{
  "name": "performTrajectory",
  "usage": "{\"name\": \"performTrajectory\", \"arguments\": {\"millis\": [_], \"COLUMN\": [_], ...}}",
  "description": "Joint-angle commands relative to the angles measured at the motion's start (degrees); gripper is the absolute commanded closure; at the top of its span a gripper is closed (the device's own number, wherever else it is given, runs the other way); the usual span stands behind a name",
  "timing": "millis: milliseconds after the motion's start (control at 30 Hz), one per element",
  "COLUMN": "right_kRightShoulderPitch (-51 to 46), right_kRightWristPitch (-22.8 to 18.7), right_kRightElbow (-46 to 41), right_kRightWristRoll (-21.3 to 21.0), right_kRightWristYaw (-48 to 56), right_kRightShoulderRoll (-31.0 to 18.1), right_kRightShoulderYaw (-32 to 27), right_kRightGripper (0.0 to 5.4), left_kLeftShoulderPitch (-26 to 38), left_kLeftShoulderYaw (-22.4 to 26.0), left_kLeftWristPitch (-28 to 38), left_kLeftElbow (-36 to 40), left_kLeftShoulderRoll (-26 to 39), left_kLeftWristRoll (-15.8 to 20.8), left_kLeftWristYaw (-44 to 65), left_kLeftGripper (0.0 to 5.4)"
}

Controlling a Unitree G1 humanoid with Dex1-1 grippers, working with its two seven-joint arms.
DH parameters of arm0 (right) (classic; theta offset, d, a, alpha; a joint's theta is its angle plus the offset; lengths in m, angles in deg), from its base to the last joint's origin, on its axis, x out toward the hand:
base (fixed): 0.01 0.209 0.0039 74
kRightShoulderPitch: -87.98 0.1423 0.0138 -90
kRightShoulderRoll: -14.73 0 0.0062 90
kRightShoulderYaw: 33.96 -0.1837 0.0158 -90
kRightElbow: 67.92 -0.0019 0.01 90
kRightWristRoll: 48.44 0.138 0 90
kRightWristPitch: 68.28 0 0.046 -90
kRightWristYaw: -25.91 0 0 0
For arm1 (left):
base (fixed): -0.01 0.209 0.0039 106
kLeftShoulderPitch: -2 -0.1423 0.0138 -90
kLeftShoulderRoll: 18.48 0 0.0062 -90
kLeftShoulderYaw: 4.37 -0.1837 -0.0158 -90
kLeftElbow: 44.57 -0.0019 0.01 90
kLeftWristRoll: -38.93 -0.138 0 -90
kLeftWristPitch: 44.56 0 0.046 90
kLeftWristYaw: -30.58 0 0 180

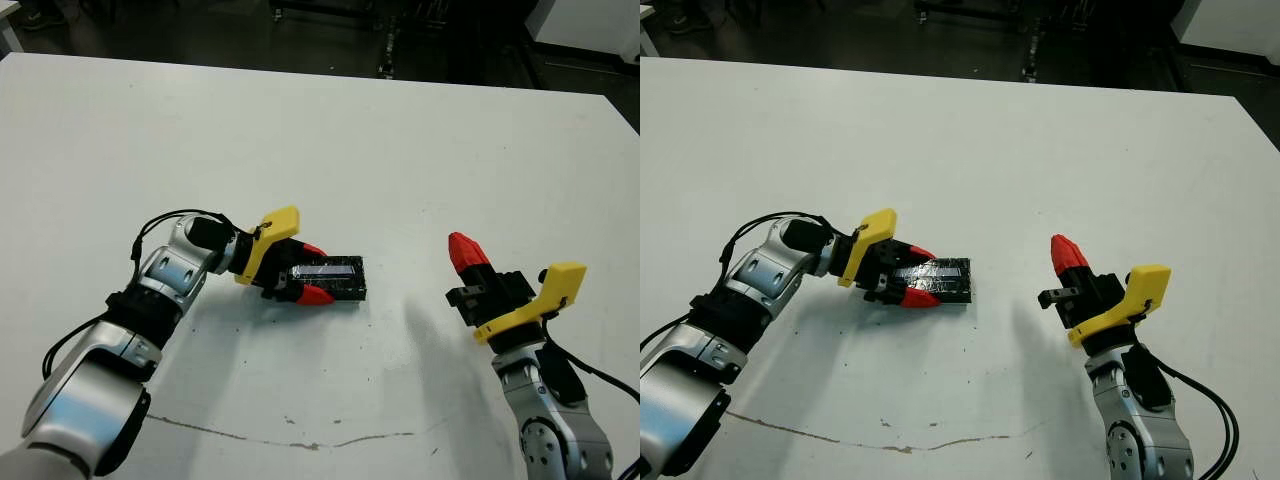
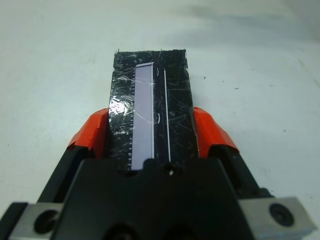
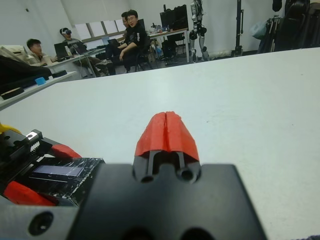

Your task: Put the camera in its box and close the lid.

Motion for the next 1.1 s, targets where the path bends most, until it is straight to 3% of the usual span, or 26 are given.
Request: {"name": "performTrajectory", "arguments": {"millis": [33,267,367,567,767,1100], "right_kRightShoulderPitch": [-0.57,-0.68,-0.62,-0.58,-0.6,-0.53], "right_kRightWristPitch": [-0.13,-0.3,-0.55,0.3,0.07,0.36], "right_kRightElbow": [0.07,-0.16,-0.22,0.16,0.0,0.15], "right_kRightWristRoll": [-0.05,-0.33,0.2,-0.37,-0.24,-0.57], "right_kRightWristYaw": [0.13,-0.29,-0.09,0.08,0.23,0.32], "right_kRightShoulderRoll": [-0.58,-0.52,-0.45,-0.45,-0.6,-0.48], "right_kRightShoulderYaw": [-0.32,-0.21,-0.26,-0.18,-0.21,-0.1], "right_kRightGripper": [5.4,5.4,5.4,5.4,5.4,5.4], "left_kLeftShoulderPitch": [-3.28,-5.35,-5.99,-6.7,-8.06,-11.13], "left_kLeftShoulderYaw": [-3.21,-3.32,-3.74,-5.25,-4.1,-1.24], "left_kLeftWristPitch": [-3.45,-7.78,-9.8,-2.34,-2.39,-2.19], "left_kLeftElbow": [1.08,6.58,9.0,8.35,8.46,12.65], "left_kLeftShoulderRoll": [-1.43,-0.42,0.09,1.81,3.11,7.38], "left_kLeftWristRoll": [-4.25,-6.56,-7.53,-9.9,-8.8,-7.28], "left_kLeftWristYaw": [-5.16,-8.79,-10.2,-11.51,-12.49,-12.82], "left_kLeftGripper": [2.25,2.25,1.79,0.92,0.08,0.02]}}
